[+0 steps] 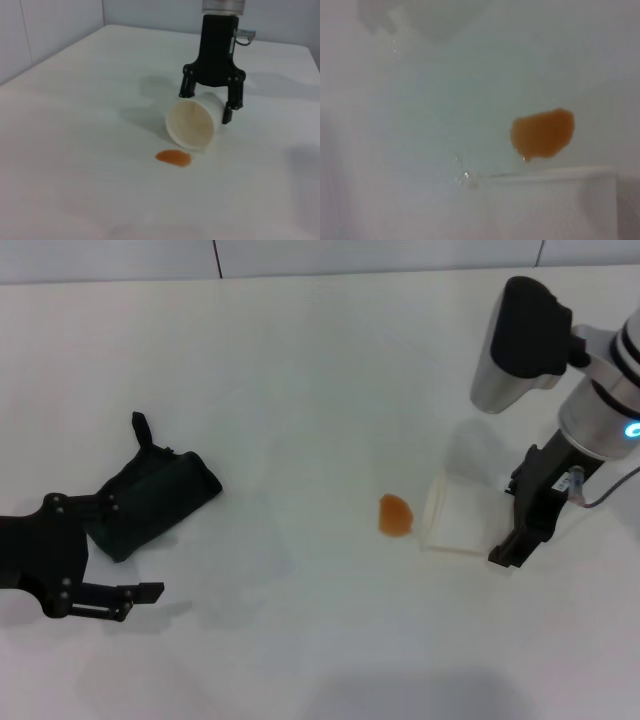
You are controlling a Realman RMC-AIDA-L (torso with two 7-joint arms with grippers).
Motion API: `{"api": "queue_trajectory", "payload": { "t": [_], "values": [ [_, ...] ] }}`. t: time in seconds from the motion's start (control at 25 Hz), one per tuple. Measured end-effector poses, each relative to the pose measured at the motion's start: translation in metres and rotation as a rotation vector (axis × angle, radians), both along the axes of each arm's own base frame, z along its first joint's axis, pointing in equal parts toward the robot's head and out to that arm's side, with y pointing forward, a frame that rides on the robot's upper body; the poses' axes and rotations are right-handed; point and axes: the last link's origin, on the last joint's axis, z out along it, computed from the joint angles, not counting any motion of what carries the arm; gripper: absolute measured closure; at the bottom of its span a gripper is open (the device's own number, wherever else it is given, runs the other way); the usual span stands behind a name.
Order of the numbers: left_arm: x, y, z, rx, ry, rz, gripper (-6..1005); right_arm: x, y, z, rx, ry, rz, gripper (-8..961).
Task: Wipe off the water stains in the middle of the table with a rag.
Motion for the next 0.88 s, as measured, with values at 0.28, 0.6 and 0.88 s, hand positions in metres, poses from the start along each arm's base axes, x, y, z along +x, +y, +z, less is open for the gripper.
{"api": "queue_trajectory", "payload": {
  "t": [0.28,0.6,0.88],
  "values": [
    [0.000,-0.001,-0.002,-0.010,0.008,0.001,139,0.000,0.002,-0.006,0.005,0.007,0.018,201],
    [0.000,-0.001,-0.002,-0.011,0.008,0.001,139,0.003,0.002,-0.014,-0.003,0.000,0.018,202],
    [-0.001,-0.001,-0.003,-0.012,0.011,0.003,140,0.006,0.002,-0.014,0.002,0.024,0.016,204]
  ]
}}
